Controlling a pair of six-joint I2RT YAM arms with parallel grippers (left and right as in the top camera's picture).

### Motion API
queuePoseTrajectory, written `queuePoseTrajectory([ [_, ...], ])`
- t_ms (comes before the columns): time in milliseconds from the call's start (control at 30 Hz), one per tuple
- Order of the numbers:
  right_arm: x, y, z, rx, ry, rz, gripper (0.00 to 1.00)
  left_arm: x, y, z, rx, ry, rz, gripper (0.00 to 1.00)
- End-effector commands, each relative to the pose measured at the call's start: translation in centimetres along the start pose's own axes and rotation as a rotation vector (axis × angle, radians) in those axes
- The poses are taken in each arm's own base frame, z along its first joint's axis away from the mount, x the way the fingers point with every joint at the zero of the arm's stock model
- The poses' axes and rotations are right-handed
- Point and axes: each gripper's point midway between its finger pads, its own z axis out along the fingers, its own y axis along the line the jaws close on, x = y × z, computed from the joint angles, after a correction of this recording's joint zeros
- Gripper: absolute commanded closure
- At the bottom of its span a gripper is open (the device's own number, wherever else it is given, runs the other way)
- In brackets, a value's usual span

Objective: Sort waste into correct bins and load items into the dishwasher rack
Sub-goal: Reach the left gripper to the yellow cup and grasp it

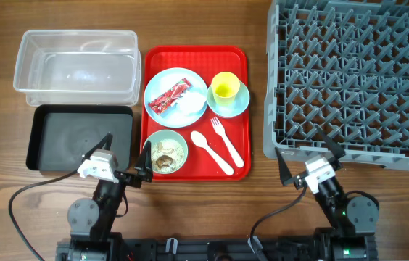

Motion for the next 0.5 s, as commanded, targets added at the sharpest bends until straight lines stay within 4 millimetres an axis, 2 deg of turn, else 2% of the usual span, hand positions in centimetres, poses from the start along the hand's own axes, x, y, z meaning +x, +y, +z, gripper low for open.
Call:
queuePoseTrajectory([
  [0, -1.9, 1.9, -0.3, -0.129, -0.071, 0.101, 0.00, -2.7, -1.3, -0.2, 0.067, -0.102, 0.005, 0.00],
  [100, -4.1, 1.2, -0.6, -0.127, -0.092, 0.273, 0.00, -5.0, -1.9, -0.6, 0.083, -0.149, -0.051, 0.00],
  [200, -7.5, 0.4, -1.1, -0.148, -0.124, 0.366, 0.00, -6.5, -2.2, -0.5, 0.082, -0.124, -0.122, 0.00],
  [333, -11.5, 0.0, -1.4, -0.220, -0.088, 0.386, 0.00, -8.5, -3.7, 0.9, 0.133, -0.019, -0.186, 0.00],
  [467, -13.5, -1.3, -0.5, -0.247, 0.059, 0.462, 0.00, -9.9, -5.6, 3.2, 0.197, 0.173, -0.236, 0.00],
])
